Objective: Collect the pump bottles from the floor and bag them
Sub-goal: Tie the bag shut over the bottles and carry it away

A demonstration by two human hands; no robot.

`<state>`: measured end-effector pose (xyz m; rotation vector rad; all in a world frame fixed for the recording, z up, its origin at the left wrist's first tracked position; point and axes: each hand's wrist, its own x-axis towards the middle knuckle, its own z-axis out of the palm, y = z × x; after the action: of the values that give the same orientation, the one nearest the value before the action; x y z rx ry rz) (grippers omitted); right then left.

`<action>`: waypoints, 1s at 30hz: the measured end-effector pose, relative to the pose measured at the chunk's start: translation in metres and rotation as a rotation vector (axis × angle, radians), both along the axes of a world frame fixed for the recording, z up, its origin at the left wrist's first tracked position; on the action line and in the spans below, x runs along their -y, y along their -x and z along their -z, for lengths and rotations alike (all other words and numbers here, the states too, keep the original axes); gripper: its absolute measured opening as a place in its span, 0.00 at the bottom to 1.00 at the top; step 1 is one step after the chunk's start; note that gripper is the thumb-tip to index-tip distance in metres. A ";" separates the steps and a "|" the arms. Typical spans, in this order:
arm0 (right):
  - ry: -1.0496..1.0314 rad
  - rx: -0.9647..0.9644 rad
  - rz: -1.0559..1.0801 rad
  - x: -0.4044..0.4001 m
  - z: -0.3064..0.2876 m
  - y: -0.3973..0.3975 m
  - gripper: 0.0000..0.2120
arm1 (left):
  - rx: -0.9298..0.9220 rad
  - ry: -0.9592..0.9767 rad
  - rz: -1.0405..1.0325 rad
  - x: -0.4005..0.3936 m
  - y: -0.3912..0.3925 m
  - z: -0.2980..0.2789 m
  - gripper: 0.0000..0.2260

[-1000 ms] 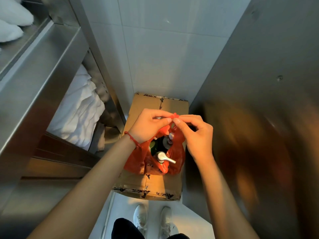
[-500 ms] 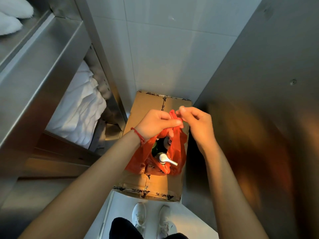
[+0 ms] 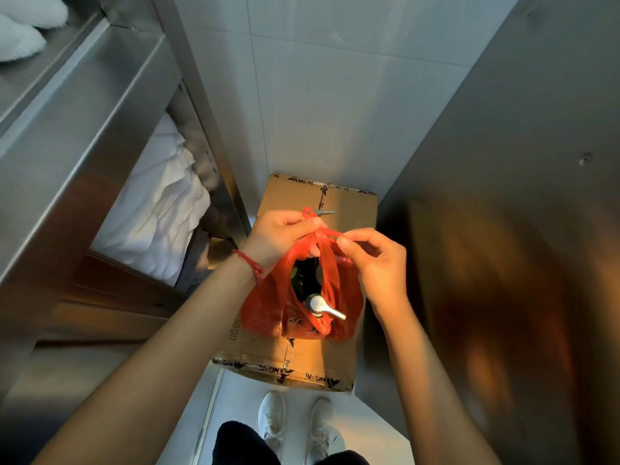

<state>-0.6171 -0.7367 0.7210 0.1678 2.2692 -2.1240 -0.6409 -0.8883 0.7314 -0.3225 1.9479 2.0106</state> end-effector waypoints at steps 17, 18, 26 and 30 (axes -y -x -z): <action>-0.098 0.012 -0.045 0.018 0.015 -0.013 0.20 | 0.070 -0.114 -0.066 0.006 -0.012 0.001 0.07; -0.080 0.039 -0.088 0.018 0.015 -0.013 0.19 | 0.055 -0.085 -0.062 0.007 -0.012 0.001 0.07; -0.261 0.135 -0.148 0.018 0.016 -0.005 0.18 | -0.090 0.062 0.005 0.007 -0.015 -0.003 0.04; -0.103 0.245 -0.094 0.022 0.012 -0.005 0.12 | -0.098 0.071 -0.104 0.001 -0.018 0.001 0.04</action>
<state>-0.6117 -0.7588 0.7089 0.2999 2.1978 -1.8298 -0.6229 -0.8892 0.7306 -0.3547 2.1061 2.0609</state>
